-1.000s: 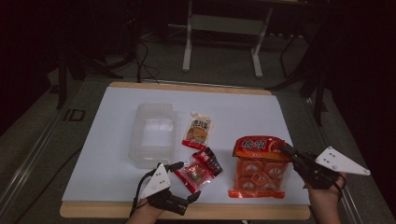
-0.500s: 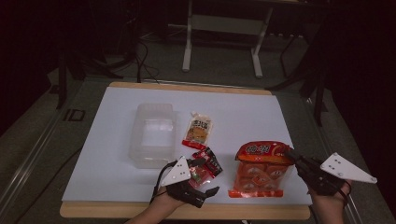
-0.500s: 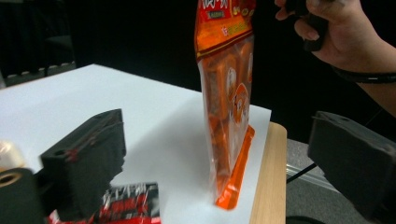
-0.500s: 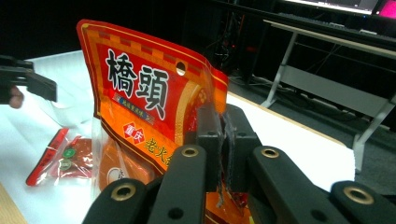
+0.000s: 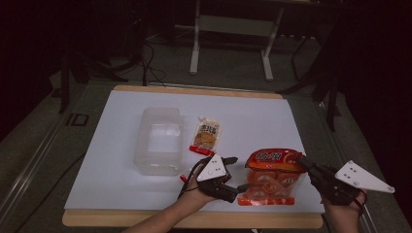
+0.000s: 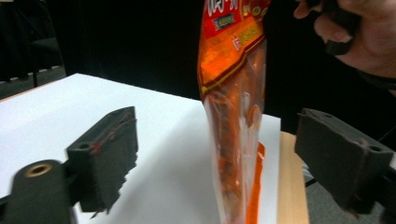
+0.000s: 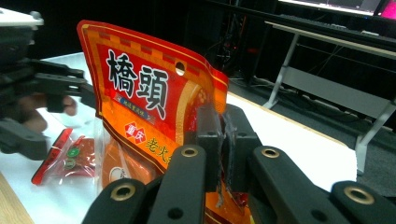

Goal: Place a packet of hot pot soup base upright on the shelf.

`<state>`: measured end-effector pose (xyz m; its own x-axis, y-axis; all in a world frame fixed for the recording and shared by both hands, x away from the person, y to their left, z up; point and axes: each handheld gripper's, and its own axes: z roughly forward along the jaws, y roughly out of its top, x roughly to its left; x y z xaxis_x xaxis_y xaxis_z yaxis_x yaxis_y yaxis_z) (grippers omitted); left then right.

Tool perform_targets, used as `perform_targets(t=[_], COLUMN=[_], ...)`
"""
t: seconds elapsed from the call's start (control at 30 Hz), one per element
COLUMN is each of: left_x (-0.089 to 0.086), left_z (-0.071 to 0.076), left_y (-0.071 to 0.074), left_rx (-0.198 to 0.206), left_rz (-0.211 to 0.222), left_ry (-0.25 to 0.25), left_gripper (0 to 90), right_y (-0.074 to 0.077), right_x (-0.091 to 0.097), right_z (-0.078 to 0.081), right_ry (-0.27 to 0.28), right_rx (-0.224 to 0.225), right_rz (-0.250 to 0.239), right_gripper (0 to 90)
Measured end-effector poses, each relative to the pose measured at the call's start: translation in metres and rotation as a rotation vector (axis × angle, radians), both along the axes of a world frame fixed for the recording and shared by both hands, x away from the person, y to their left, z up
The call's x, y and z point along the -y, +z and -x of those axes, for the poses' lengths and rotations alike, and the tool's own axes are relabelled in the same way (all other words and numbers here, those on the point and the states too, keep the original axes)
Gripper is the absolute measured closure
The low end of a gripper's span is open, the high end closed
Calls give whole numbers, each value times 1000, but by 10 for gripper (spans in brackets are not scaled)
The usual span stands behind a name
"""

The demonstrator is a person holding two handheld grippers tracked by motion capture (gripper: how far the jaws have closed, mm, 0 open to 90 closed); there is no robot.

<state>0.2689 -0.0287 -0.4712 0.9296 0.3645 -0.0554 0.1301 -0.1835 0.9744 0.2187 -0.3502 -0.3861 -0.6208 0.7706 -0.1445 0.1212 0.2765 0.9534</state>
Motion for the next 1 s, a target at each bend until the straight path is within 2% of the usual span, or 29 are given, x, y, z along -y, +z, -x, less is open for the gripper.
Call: perform_targets(t=[0.23,0.37,0.47,0.57,0.77,1.0], left_x=[16,22,29,34,41,50], left_z=[-12,-18,-20,-21,-23,-22], left_y=[-5,-10,-12,-14,-16,-16], left_rx=[-13,-47,-40,-52,-66,-31], left_rz=[-14,-4,-24,-3,17,3], left_ry=[-38,-50,-77,-98,-151,-188], left_gripper=[181,228,233,250,382,670], right_y=[1,2,2,2,2,3], right_x=[0,1,2,1,1,-1], right_z=[1,3,5,6,6,8], right_ry=[7,10,11,14,19,20], right_rx=[3,6,3,5,6,13], right_rz=[1,3,0,-1,0,10], right_gripper=[867,867,867,866,866,866])
